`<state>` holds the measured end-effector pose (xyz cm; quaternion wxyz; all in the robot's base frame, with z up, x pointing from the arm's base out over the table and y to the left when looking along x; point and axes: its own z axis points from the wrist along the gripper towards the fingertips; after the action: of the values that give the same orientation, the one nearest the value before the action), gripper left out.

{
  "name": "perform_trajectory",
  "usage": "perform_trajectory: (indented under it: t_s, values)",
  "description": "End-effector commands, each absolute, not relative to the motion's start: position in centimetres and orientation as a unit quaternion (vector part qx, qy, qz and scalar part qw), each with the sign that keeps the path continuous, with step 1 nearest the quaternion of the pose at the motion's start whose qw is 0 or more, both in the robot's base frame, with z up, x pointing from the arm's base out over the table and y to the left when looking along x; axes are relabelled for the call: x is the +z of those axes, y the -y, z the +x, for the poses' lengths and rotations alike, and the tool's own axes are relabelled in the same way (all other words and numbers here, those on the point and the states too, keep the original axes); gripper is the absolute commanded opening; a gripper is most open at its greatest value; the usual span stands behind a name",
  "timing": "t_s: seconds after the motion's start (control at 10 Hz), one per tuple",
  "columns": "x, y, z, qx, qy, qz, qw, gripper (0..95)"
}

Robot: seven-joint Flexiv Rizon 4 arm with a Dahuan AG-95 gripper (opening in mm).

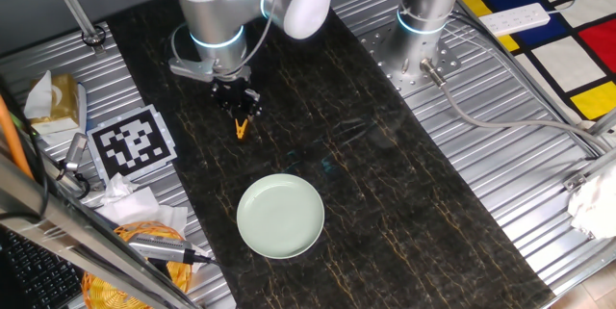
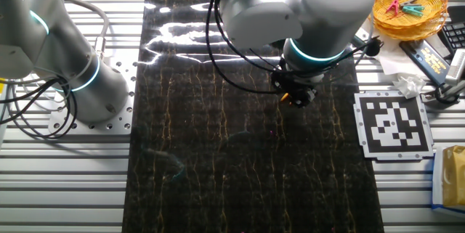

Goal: Use a clamp

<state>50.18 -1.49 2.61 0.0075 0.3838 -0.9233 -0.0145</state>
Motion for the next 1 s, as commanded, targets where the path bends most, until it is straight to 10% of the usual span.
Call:
perform_trajectory:
  t_s: [0.1,1.0]
  values:
    - [2.26,1.35,50.38,-0.002,0.928,0.371,0.005,38.0]
    - [1.64,1.51,50.64,0.000,0.929,0.370,-0.010,38.0]
